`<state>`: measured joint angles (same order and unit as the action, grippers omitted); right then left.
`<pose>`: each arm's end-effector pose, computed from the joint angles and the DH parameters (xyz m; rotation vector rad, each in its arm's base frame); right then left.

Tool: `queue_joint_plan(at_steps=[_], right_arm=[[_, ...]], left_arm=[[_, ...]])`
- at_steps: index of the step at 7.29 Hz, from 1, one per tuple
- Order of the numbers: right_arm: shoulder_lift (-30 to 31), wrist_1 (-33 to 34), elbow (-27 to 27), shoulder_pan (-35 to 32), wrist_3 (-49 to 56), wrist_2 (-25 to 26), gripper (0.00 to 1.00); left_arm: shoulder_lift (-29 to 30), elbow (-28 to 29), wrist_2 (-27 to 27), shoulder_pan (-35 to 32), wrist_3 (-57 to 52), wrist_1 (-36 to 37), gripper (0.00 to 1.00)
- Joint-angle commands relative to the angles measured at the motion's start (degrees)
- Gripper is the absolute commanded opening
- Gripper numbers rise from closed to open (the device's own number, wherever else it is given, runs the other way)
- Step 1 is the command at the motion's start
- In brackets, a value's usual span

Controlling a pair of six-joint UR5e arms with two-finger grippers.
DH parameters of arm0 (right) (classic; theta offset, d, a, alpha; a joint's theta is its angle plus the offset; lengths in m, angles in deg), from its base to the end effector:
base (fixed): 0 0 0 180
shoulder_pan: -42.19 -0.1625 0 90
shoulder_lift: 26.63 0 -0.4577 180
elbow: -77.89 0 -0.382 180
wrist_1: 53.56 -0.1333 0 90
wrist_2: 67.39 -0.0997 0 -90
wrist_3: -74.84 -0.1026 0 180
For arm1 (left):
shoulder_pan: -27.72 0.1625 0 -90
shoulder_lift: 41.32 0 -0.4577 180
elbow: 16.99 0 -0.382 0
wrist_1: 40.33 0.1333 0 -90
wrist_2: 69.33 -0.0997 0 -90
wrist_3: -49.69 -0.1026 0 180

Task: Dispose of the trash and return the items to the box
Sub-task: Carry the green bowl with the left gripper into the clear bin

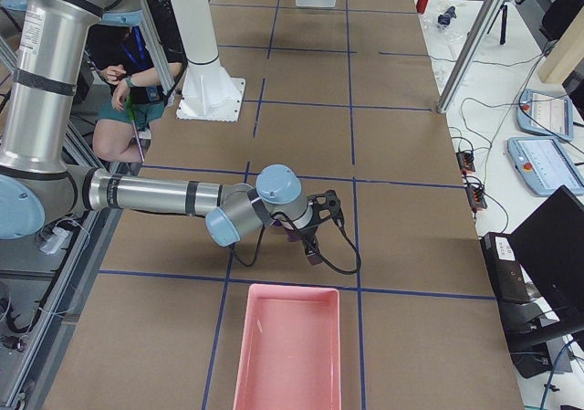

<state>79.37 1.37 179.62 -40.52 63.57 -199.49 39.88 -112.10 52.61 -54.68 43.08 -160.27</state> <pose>0.0159 -0.3845 0.6453 0.3903 -0.7893 -0.1325 -0.0203 -0.4457 0.6734 0.4437 0.5542 0.3652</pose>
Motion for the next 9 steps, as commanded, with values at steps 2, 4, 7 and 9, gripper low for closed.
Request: queue_joint_plan(at_steps=[2,4,7,9], right_arm=[[0.0,0.0,0.1,0.0,0.0,0.1,1.00],[-0.2,0.0,0.1,0.0,0.1,0.2,1.00],[-0.3,-0.1,0.1,0.0,0.3,0.2,1.00],[-0.4,0.0,0.1,0.0,0.0,0.2,1.00]], left_arm=[[-3.8,10.0,4.5,-4.6,-7.1,-12.2,0.00],[-3.8,11.0,4.4,-8.0,-10.9,-10.6,0.00],[-3.9,12.8,4.2,-7.9,-10.2,-11.4,0.00],[-3.9,12.8,4.2,-7.9,-10.0,-12.2,0.59]])
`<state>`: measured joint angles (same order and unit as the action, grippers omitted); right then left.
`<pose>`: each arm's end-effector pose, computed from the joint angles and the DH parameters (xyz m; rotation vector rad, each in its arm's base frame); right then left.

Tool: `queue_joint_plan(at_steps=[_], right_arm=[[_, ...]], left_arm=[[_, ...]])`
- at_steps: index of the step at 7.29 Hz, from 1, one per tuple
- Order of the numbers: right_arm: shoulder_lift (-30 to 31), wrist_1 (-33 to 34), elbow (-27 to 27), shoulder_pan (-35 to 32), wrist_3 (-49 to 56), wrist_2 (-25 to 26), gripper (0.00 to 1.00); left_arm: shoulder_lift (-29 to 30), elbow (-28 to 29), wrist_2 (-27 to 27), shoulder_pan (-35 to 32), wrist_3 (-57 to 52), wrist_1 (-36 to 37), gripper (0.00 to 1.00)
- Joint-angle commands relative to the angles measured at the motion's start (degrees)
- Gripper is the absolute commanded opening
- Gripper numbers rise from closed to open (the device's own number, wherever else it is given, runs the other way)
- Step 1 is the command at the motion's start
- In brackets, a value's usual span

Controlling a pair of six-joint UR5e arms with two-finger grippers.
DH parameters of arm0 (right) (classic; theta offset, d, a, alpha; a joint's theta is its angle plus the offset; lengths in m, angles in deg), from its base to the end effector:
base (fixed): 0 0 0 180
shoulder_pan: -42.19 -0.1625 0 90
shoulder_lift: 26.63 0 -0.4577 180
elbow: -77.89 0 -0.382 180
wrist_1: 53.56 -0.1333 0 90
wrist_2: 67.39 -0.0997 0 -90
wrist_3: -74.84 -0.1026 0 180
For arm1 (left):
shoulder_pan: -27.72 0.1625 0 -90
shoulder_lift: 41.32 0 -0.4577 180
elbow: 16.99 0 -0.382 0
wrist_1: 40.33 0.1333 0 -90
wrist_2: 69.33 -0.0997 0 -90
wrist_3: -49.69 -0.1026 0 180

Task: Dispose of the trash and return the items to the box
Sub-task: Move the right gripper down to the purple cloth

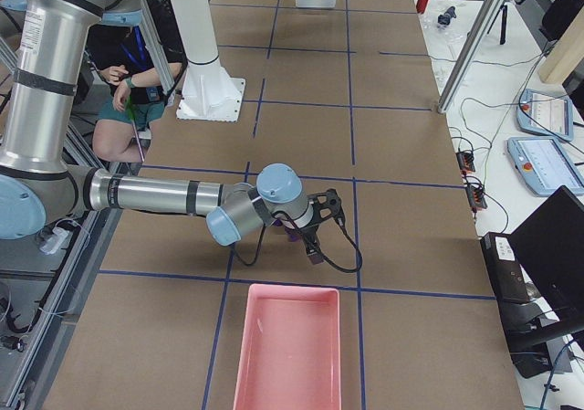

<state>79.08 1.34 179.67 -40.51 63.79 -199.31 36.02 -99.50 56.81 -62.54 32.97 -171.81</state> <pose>0.0157 -0.3871 0.6430 0.3986 -0.7861 -0.1378 -0.0745 -0.3810 0.7816 0.4507 0.5669 0.3921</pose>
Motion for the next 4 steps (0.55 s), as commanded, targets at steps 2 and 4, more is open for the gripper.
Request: queue_joint_plan(at_steps=[2,4], right_arm=[[-0.2,0.1,0.0,0.1,-0.4,0.0,1.00],[-1.6,0.2,1.0,1.6,-6.2,-0.4,1.00]], left_arm=[[0.8,-1.3,0.2,0.1,0.2,-0.4,1.00],[4.0,-7.7,0.2,0.0,3.7,8.8,1.00]])
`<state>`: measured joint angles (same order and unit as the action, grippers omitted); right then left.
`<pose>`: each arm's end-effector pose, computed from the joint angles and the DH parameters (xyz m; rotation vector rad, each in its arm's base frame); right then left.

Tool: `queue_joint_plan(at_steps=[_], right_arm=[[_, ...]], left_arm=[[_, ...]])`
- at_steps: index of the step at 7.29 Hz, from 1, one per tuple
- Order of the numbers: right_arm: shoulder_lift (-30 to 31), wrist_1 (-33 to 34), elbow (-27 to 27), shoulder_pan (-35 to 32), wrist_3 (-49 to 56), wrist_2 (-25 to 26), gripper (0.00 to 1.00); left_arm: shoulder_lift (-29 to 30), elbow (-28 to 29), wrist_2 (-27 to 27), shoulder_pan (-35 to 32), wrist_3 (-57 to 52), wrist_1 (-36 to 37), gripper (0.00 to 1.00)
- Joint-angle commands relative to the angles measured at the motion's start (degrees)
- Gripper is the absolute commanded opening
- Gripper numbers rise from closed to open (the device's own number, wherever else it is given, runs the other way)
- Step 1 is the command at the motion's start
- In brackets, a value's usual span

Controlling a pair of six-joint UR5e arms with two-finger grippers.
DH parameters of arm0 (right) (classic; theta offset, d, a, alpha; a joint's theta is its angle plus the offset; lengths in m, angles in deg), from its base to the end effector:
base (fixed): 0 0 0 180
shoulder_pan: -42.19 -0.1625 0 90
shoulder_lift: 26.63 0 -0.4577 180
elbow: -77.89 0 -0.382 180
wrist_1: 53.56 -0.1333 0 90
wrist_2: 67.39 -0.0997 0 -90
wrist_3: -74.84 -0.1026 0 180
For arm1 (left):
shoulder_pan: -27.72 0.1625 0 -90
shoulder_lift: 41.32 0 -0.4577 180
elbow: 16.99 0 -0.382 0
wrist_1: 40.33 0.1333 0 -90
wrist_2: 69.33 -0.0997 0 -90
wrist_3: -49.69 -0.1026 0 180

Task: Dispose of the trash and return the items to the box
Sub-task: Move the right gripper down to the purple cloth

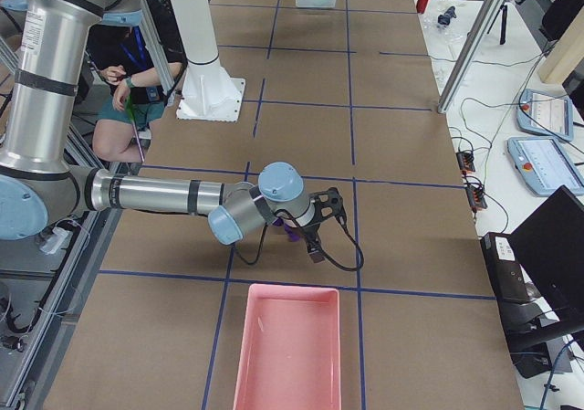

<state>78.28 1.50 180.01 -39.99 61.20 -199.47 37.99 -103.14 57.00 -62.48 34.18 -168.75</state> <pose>0.0111 -0.3939 0.6348 0.3924 -0.8008 -0.1112 -0.0739 -0.4092 0.7434 0.4871 0.5672 0.3868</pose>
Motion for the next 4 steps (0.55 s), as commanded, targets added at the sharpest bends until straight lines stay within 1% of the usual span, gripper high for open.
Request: queue_joint_plan(at_steps=[1,2,3,4], right_arm=[[-2.1,0.0,2.5,3.8,-9.2,0.0,0.99],[-3.6,0.1,5.8,9.0,-18.9,1.4,0.97],[-4.2,0.2,9.6,17.2,-28.1,7.3,0.94],[-4.1,0.1,11.5,26.6,-37.4,16.9,0.87]], left_arm=[[4.1,-8.2,0.1,-0.2,5.5,11.2,1.00],[5.2,-8.8,0.1,-0.2,5.7,12.1,1.00],[5.2,-9.8,0.1,-0.2,5.6,12.1,1.00],[5.2,-9.9,0.2,-0.3,5.6,12.1,1.00]])
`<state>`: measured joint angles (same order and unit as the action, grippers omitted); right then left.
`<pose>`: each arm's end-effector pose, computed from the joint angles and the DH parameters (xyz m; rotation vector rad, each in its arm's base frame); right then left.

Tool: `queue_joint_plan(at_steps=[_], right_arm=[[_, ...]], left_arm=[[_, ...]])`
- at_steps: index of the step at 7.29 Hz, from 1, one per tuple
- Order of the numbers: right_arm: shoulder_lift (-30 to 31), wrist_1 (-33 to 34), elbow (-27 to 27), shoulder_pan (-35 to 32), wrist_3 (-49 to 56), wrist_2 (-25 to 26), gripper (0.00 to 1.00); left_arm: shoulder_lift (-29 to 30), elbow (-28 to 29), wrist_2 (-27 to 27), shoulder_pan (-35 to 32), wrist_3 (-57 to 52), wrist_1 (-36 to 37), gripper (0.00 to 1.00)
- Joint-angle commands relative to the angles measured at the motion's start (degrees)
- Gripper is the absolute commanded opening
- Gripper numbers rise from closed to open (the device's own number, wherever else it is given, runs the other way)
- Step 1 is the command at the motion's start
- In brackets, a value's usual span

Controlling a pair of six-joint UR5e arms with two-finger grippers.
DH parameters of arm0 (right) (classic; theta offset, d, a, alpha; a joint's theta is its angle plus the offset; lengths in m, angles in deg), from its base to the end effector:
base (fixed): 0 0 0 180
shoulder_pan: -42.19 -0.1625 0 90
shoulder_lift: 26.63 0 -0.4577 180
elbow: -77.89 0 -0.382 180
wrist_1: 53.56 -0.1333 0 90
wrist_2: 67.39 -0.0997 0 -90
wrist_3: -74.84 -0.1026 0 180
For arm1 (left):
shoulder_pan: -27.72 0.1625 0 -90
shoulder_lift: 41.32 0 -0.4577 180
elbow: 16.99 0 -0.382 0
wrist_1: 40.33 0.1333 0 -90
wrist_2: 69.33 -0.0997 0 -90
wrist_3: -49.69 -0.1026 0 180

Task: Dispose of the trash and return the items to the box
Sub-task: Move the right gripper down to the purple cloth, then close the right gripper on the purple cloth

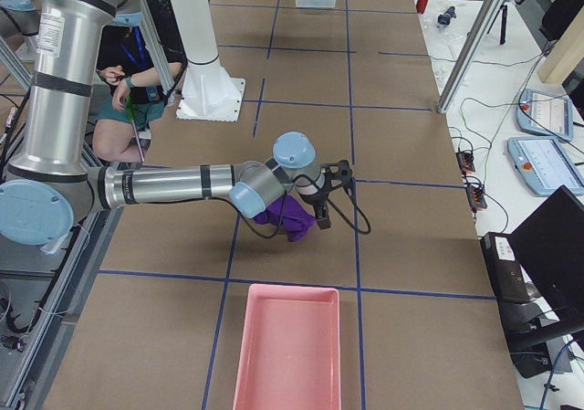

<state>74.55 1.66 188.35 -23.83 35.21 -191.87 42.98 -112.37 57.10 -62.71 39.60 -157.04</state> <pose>-0.1014 -0.4131 0.5414 0.3313 -0.8763 0.0216 -0.0758 -0.4620 0.6497 0.5018 0.5829 0.3066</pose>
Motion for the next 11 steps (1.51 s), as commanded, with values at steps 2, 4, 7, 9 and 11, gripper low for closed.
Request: queue_joint_plan(at_steps=[2,4,7,9,11], right_arm=[[1.2,-0.2,3.2,20.5,-16.2,18.4,0.76],[7.0,-3.1,2.9,23.2,-15.3,20.8,0.70],[11.0,-17.2,-2.1,24.3,-14.2,20.2,0.66],[9.7,-22.8,-6.4,24.0,-13.7,19.4,0.66],[9.7,-22.4,-6.8,24.2,-13.7,19.7,0.36]], left_arm=[[0.3,-0.8,2.1,-0.1,0.2,0.2,1.00],[0.3,-1.3,2.2,-0.2,0.2,0.1,1.00],[0.3,-1.9,2.2,-0.2,0.2,0.0,1.00],[0.3,-2.1,2.2,-0.2,0.2,-0.1,1.00],[0.2,-2.1,2.2,-0.2,0.2,-0.1,1.00]])
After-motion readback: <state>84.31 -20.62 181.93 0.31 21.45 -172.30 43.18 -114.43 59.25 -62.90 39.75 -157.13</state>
